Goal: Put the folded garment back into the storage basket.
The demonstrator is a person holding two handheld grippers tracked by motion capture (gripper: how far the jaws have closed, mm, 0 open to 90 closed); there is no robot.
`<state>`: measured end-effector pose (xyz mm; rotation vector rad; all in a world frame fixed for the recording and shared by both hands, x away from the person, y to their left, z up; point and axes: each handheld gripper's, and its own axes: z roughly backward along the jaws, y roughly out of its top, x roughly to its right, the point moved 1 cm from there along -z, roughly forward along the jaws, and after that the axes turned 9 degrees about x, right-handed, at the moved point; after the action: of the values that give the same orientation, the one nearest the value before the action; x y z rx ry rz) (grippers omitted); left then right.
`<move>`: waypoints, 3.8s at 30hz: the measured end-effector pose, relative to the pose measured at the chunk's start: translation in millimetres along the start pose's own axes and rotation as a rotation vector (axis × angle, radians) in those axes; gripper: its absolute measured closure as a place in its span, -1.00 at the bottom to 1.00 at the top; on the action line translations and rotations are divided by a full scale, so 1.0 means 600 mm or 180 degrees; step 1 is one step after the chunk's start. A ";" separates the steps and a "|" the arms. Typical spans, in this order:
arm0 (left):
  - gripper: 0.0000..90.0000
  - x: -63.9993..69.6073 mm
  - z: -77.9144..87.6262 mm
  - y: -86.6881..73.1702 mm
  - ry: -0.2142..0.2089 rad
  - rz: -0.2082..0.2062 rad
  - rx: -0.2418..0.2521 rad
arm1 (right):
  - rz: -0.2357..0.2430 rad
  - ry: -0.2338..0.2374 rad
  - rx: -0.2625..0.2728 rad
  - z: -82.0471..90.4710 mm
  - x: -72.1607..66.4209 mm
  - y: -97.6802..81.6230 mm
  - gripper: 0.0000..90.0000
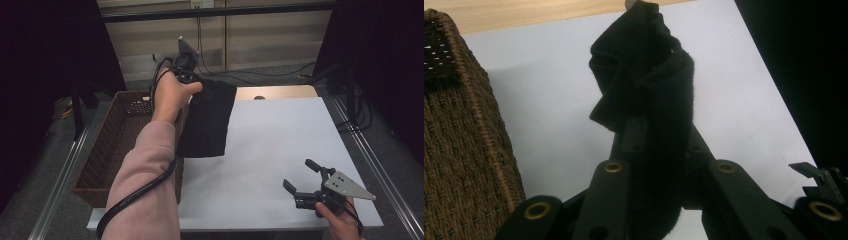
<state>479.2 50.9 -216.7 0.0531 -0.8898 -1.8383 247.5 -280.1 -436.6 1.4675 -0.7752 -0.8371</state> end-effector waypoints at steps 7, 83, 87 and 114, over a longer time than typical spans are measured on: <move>0.76 0.003 0.013 0.006 0.0000 0.0008 -0.0013 | 0.0003 0.0002 -0.0001 0.000 0.000 0.000 -0.95; 0.76 -0.016 0.180 0.060 0.0201 0.0113 -0.0041 | 0.0002 0.0023 0.0001 -0.001 -0.001 -0.001 -0.95; 0.76 -0.019 0.186 0.061 0.0220 0.0114 -0.0053 | 0.0007 0.0022 0.0004 -0.001 0.000 -0.001 -0.95; 0.76 -0.052 0.225 0.057 0.0359 0.0234 0.0009 | 0.0000 0.0021 -0.0004 -0.001 -0.001 -0.001 -0.95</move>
<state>463.4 144.2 -110.1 0.1231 -0.8054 -1.7480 247.9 -279.2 -437.1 1.4684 -0.7696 -0.8322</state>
